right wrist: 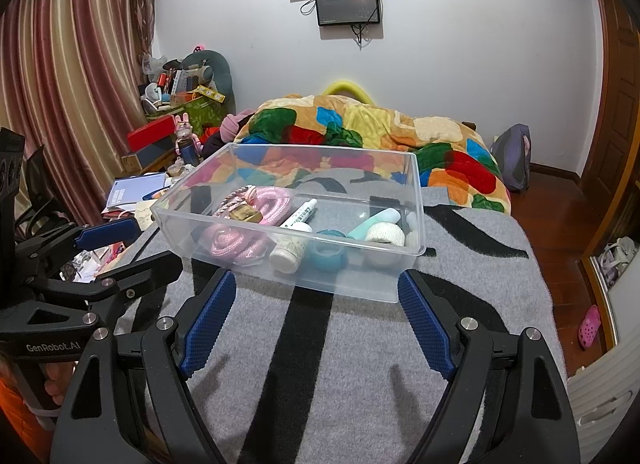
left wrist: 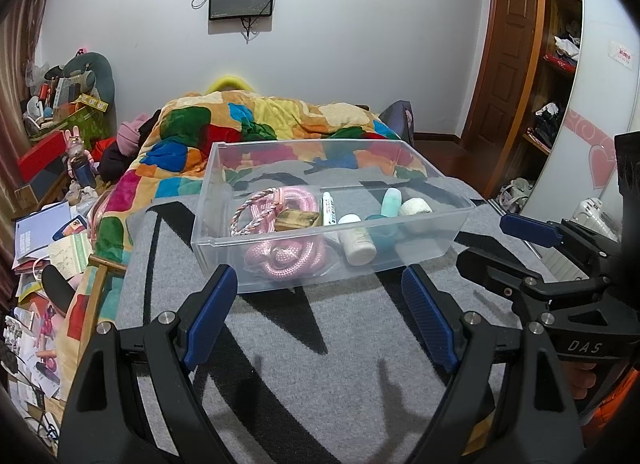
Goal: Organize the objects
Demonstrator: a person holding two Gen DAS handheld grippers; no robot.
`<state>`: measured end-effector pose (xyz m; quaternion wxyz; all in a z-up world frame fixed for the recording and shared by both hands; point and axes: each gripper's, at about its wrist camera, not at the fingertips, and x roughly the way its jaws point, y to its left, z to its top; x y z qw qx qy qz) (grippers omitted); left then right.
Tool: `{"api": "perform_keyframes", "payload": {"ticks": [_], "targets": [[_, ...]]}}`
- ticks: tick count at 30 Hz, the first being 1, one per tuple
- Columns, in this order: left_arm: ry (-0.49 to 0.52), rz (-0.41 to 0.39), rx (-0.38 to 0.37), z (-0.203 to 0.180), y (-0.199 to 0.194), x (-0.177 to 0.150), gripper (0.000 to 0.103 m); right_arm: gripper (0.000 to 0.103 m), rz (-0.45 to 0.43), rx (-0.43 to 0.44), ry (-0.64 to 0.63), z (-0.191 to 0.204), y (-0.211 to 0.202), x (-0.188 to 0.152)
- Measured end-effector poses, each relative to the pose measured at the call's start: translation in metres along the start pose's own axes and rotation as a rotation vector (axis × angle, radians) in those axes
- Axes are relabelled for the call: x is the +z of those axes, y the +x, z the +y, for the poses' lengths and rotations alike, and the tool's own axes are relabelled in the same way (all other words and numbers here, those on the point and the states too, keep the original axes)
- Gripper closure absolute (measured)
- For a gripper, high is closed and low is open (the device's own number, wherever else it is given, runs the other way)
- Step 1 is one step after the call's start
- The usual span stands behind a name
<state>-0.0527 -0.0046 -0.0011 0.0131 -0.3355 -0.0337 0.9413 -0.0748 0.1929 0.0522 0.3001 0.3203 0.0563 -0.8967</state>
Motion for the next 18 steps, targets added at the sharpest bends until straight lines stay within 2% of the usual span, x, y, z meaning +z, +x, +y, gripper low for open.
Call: {"api": "perform_keyframes", "payload": {"ticks": [18], "targets": [[-0.001, 0.002, -0.019, -0.0033, -0.0008, -0.0017, 0.018, 0.022, 0.009, 0.005, 0.008, 0.0016, 0.0019, -0.0038]]}}
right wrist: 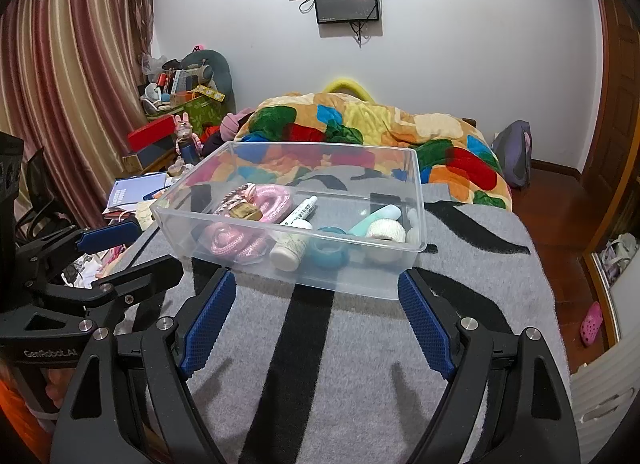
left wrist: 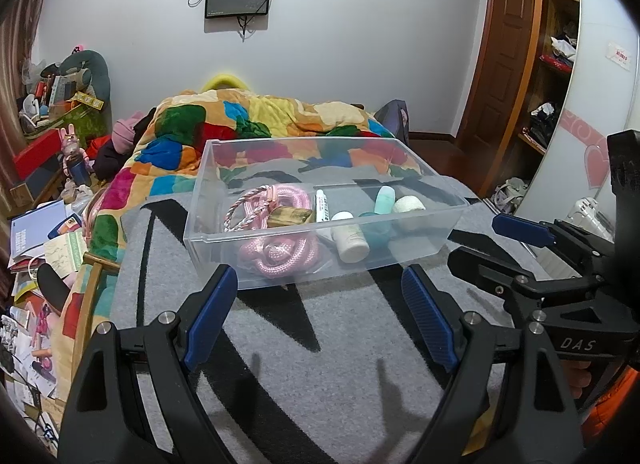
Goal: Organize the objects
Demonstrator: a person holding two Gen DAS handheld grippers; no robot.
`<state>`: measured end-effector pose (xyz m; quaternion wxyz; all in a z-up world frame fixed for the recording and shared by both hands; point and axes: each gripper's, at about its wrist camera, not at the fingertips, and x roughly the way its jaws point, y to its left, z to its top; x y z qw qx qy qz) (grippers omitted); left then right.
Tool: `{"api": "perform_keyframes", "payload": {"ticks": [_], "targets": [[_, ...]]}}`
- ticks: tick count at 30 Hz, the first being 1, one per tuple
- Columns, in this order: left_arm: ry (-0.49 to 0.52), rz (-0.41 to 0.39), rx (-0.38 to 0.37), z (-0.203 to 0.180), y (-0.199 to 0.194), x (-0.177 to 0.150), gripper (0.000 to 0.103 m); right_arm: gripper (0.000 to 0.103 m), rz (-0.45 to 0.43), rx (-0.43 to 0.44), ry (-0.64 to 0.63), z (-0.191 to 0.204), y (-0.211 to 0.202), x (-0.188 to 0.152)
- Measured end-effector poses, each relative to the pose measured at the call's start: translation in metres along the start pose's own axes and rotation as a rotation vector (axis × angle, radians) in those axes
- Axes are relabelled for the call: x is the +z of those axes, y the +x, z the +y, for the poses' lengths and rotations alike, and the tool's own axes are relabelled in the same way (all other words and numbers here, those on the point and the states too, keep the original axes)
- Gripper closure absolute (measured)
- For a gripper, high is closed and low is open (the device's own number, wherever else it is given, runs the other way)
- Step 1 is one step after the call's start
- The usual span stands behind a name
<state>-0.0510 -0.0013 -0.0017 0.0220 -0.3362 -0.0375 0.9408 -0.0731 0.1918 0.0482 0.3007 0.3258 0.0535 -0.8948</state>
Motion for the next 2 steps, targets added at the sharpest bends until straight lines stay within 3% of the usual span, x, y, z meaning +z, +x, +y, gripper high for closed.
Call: {"api": "perform_keyframes", "payload": {"ticks": [2], "targets": [[0.002, 0.001, 0.001, -0.0003, -0.0002, 0.0, 0.018, 0.022, 0.001, 0.0, 0.0, 0.0009, 0.0001, -0.0002]]}}
